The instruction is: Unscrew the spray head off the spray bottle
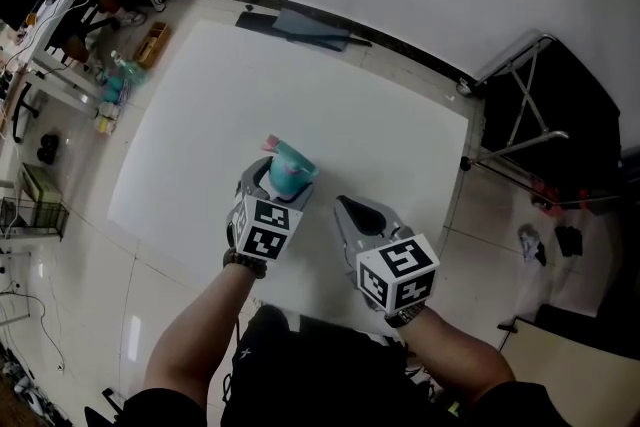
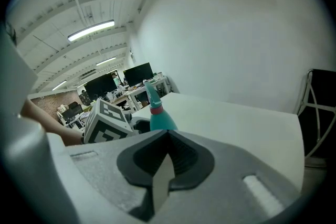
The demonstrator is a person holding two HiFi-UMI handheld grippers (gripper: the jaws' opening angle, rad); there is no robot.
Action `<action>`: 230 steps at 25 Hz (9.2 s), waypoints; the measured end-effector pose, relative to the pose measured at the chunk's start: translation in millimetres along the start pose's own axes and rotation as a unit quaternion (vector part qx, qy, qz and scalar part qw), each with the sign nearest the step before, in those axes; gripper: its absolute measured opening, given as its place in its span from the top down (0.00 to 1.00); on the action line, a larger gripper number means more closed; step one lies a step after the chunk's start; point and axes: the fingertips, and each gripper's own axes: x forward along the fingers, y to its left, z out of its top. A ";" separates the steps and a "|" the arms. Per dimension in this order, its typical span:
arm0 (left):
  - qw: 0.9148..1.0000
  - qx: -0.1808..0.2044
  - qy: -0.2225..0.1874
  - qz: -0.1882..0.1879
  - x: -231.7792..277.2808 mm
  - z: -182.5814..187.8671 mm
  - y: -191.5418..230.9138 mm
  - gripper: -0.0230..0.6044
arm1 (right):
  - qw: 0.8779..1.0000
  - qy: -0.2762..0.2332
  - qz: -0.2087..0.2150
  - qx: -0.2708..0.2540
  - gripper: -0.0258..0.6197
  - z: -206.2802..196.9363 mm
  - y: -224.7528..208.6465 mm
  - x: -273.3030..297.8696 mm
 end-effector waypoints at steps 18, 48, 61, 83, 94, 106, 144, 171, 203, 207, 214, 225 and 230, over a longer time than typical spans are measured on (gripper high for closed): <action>0.995 0.090 0.044 -0.005 -74.4 -13.7 6.3 0.32 | 0.999 -0.040 0.008 -0.032 0.97 33.8 52.7 -15.5; 0.941 0.309 0.135 0.021 -193.5 -67.7 23.5 0.32 | 0.970 0.114 0.172 -0.127 0.70 11.4 203.0 -9.8; 0.930 0.336 0.146 0.031 -197.6 -72.7 25.0 0.32 | 0.968 0.141 0.159 -0.133 0.77 0.8 208.7 1.5; 0.911 0.376 0.166 -0.031 -195.4 -79.3 2.3 0.32 | 0.841 0.129 0.156 -0.502 0.77 -24.9 208.8 -17.9; 0.904 0.395 0.159 -0.044 -195.9 -76.7 -4.4 0.33 | 0.586 0.055 0.076 -0.805 0.77 -38.1 204.4 -28.9; 0.903 0.398 0.154 -0.052 -197.4 -76.1 -9.6 0.33 | 0.468 -0.003 0.037 -0.883 0.77 -44.1 210.5 -36.6; 0.920 0.370 0.123 -0.034 -190.8 -79.5 3.5 0.33 | 0.817 0.036 0.162 -0.552 0.47 0.0 214.4 -60.3; 0.910 0.385 0.147 -0.045 -188.9 -80.9 -14.7 0.33 | 0.851 0.134 0.169 -0.479 0.77 -34.9 191.6 -31.1; 0.906 0.373 0.167 -0.111 -177.2 -96.9 -20.1 0.33 | 0.506 0.050 0.045 -0.860 0.77 -47.6 189.4 -40.4; 0.908 0.370 0.166 -0.104 -174.6 -98.8 -14.4 0.33 | 0.514 0.052 0.044 -0.855 0.77 -44.3 186.2 -42.5; 0.912 0.364 0.166 -0.089 -171.4 -101.4 2.1 0.33 | 0.538 0.057 0.023 -0.841 0.77 -27.5 173.8 -48.8; 0.924 0.340 0.162 -0.067 -164.4 -102.3 22.7 0.33 | 0.568 0.065 -0.014 -0.820 0.77 -10.2 144.3 -69.7; 0.930 0.326 0.157 -0.062 -159.9 -96.7 27.6 0.33 | 0.581 0.060 -0.024 -0.811 0.77 -4.4 133.2 -77.7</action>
